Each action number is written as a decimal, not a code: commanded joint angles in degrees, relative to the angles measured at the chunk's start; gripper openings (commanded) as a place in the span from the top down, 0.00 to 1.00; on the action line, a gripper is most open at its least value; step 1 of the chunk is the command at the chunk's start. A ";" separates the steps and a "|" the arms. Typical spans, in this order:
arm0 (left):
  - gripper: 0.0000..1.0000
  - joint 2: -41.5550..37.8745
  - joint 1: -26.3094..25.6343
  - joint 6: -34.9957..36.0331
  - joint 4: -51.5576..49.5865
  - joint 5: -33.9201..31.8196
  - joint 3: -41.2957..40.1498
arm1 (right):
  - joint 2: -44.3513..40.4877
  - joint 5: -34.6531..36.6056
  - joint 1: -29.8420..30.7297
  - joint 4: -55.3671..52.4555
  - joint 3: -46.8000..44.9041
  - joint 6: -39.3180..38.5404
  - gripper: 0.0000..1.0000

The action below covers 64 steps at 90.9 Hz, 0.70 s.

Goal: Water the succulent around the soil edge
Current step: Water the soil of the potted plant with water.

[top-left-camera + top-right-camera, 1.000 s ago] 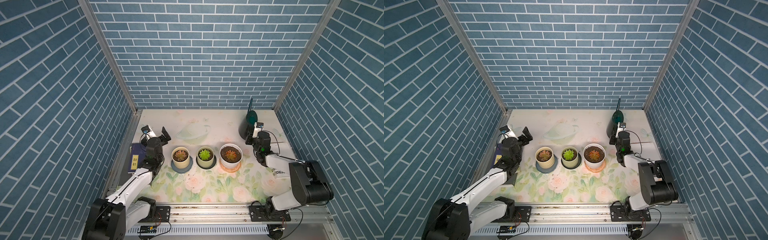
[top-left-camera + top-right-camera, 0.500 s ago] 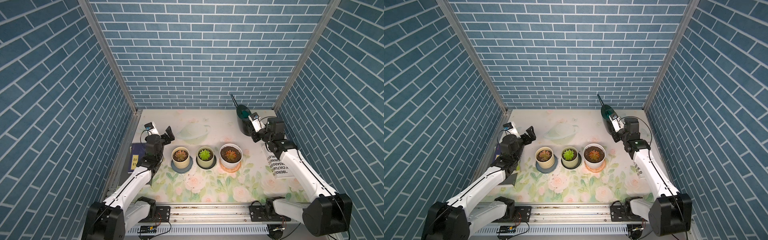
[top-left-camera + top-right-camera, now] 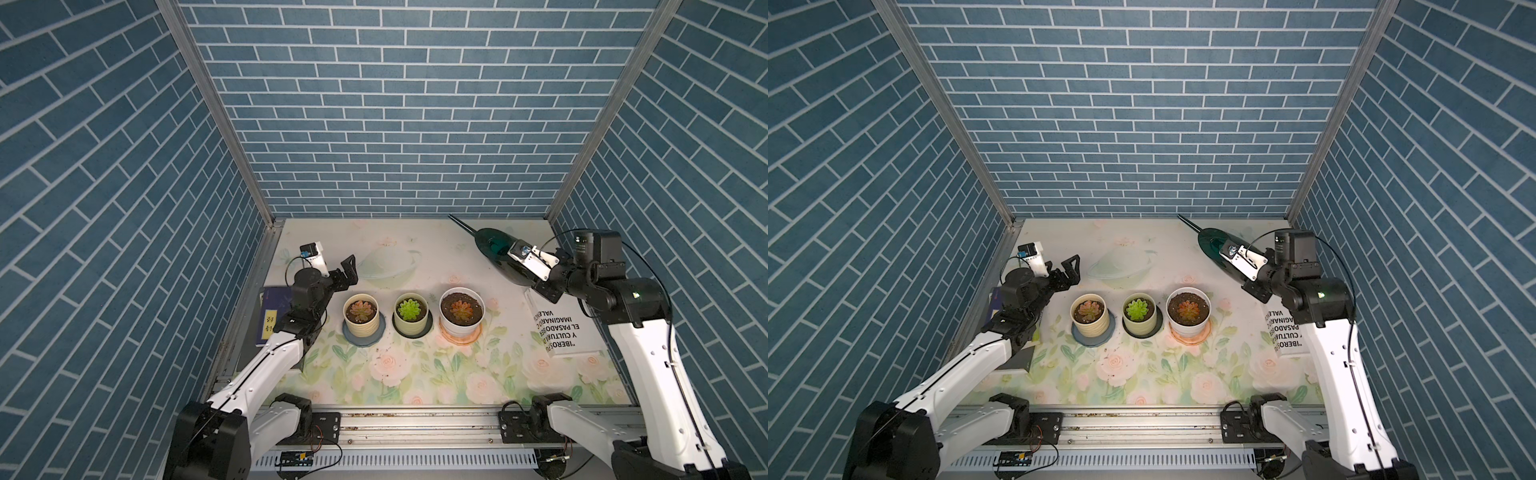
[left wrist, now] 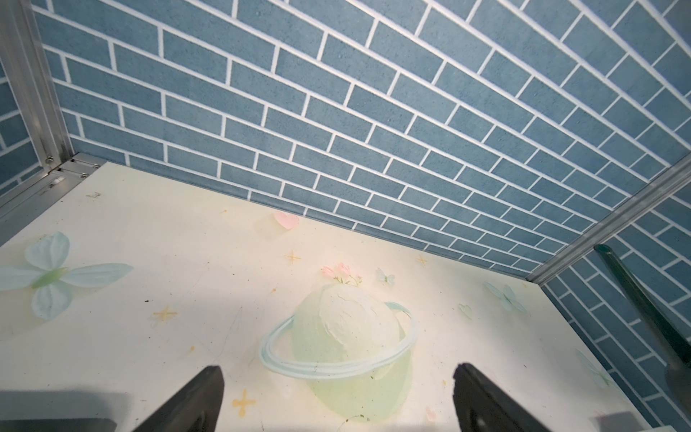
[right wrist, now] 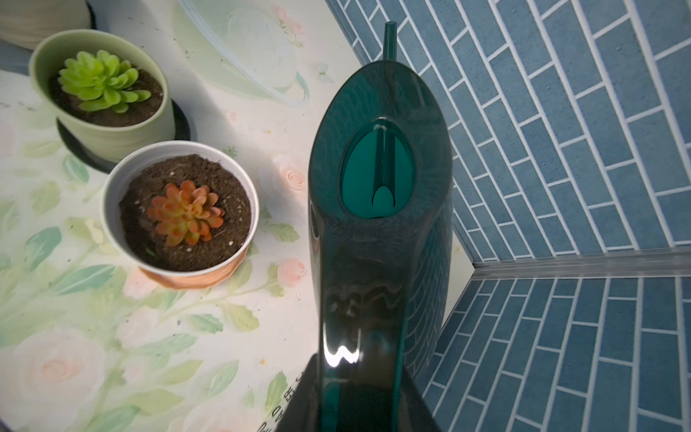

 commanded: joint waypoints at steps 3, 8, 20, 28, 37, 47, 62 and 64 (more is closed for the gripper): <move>0.00 0.72 -0.20 1.10 2.12 2.57 0.30 | -6.38 2.66 0.03 -7.90 -2.00 -11.54 1.00; 0.00 1.33 -0.21 0.95 2.45 2.79 0.35 | -9.11 4.82 0.00 -8.86 -2.64 -14.22 1.00; 0.00 3.12 -0.20 0.37 2.86 3.60 1.05 | -11.30 4.17 0.28 -10.86 2.05 -16.24 1.00; 0.00 4.09 -0.20 -0.46 3.19 3.73 1.18 | -11.97 3.99 1.98 -11.75 2.62 -16.39 1.00; 0.00 4.62 -0.25 -0.84 3.15 4.21 1.70 | -13.97 5.89 3.13 -11.72 1.54 -16.80 1.00; 0.00 4.78 -0.29 -0.37 2.96 4.48 2.49 | -16.51 7.84 4.43 -12.54 0.47 -17.49 1.00; 0.00 4.16 -0.58 0.46 2.38 5.75 3.43 | -20.41 11.08 5.58 -12.49 -3.11 -19.10 1.00; 0.00 3.82 -0.69 0.51 2.14 5.75 3.52 | -20.90 11.27 5.66 -12.49 -3.54 -19.25 1.00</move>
